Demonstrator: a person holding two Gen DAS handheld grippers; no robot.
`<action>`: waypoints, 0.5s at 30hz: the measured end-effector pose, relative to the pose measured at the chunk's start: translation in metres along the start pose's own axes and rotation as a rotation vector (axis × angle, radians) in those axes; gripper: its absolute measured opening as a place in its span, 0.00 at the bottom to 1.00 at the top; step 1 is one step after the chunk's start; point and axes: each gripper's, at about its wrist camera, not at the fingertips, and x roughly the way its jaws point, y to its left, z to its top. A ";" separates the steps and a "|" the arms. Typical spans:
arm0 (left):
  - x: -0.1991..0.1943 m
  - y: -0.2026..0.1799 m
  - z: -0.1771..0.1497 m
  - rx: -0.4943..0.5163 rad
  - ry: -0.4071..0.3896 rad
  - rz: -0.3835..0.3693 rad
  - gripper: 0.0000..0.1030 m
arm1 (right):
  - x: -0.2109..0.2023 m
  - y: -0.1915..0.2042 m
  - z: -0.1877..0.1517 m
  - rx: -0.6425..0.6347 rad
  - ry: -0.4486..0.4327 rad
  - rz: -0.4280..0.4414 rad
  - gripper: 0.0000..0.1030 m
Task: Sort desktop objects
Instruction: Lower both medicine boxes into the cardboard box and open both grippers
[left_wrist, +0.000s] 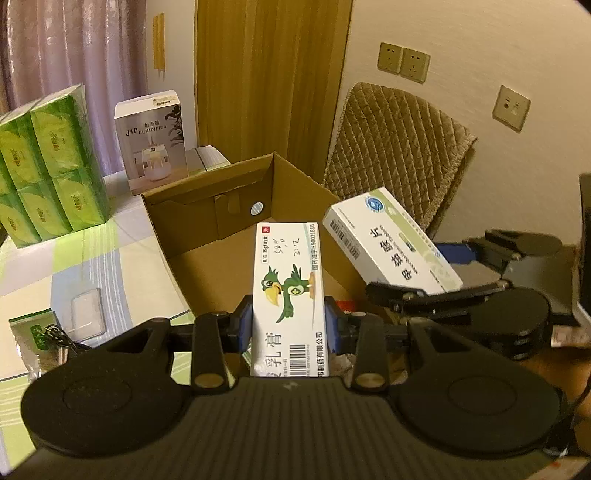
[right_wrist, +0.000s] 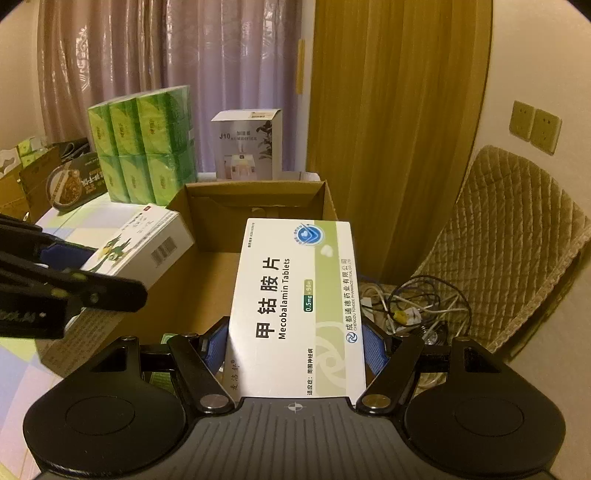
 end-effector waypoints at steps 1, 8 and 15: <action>0.002 0.000 0.001 -0.003 0.002 0.000 0.32 | 0.001 0.000 0.000 -0.001 0.001 0.001 0.66; 0.009 0.001 0.002 -0.023 0.010 0.013 0.35 | 0.004 -0.001 0.001 0.002 0.005 0.000 0.66; 0.003 0.007 -0.003 -0.033 0.011 0.029 0.38 | 0.005 0.003 0.000 0.000 0.008 0.006 0.66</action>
